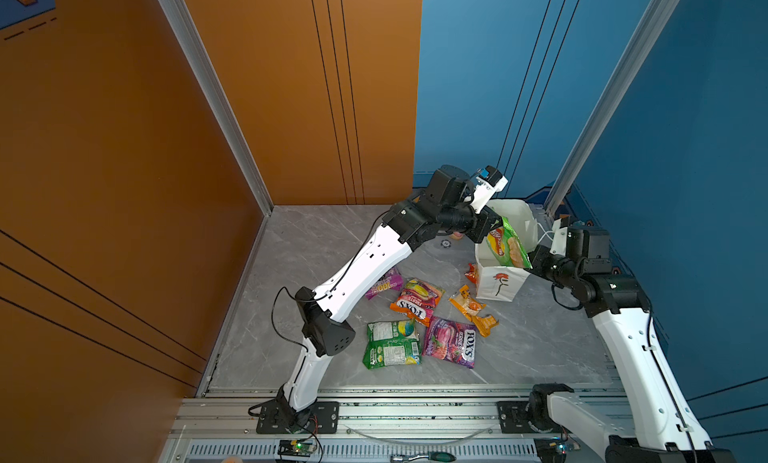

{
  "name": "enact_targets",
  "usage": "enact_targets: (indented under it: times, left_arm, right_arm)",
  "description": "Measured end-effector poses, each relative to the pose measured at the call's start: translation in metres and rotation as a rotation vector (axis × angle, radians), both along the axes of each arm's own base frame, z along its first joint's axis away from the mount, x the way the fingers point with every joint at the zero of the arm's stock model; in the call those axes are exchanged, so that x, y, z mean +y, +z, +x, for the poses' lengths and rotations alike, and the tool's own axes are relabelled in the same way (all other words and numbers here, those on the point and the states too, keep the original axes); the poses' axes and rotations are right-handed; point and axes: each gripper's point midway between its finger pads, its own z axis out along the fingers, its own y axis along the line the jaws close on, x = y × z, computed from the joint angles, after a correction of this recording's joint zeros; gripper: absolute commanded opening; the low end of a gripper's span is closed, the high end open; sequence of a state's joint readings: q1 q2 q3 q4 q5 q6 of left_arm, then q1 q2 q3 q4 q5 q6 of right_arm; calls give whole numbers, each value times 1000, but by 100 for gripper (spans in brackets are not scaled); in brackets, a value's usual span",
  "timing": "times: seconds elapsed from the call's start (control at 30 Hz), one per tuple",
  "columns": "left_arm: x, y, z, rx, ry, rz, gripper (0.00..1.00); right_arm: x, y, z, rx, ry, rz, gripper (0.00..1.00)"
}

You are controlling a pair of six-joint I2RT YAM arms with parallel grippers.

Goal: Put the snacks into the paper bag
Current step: 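Lower the chip bag into the paper bag and open the left gripper, then withdraw the left gripper from the paper bag toward the purple grape candy bag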

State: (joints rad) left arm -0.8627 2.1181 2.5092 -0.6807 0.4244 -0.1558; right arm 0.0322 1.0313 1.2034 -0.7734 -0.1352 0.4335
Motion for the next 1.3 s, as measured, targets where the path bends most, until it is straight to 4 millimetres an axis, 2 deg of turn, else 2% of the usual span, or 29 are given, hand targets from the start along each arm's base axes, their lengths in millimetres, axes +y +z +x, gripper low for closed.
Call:
enact_targets:
  times: [0.37,0.53,0.57,0.63,0.67,1.0,1.17,1.3]
  left_arm:
    - [-5,-27,5,16,-12,67,0]
    - [-3,-39,14,1,26,106,7]
    - [-3,-41,16,-3,35,114,10]
    - [-1,-45,22,-18,62,131,26]
    - [0,-46,25,-21,78,137,31]
    - [11,-46,44,-75,204,179,38]
    - [20,-38,40,-80,252,184,43]
    - [43,-26,33,-56,319,183,46]
  right_arm:
    - [3,0,0,-1,17,-9,0]
    - [6,0,-1,-2,26,-9,0]
    - [6,0,-1,-2,27,-9,0]
    - [6,1,-1,-3,27,-9,0]
    - [5,1,-1,-3,24,-11,0]
    - [0,-4,-5,18,4,-35,0]
    - [-3,-4,-5,17,-12,-55,0]
    - [-10,-4,-5,18,-42,-81,0]
